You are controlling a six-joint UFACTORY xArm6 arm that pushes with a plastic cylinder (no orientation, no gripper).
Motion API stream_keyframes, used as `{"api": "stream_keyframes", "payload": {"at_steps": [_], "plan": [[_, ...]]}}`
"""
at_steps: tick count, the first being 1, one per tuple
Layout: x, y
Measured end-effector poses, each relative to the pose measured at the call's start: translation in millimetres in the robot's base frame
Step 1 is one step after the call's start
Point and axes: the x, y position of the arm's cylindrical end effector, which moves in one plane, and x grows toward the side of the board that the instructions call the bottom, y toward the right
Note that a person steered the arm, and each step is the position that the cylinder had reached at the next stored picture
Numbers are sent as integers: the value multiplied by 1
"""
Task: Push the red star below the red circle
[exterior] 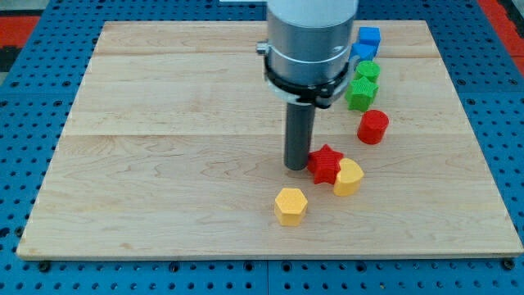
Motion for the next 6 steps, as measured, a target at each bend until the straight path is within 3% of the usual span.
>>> {"api": "stream_keyframes", "payload": {"at_steps": [3,6], "plan": [[-7,-16],[18,39]]}}
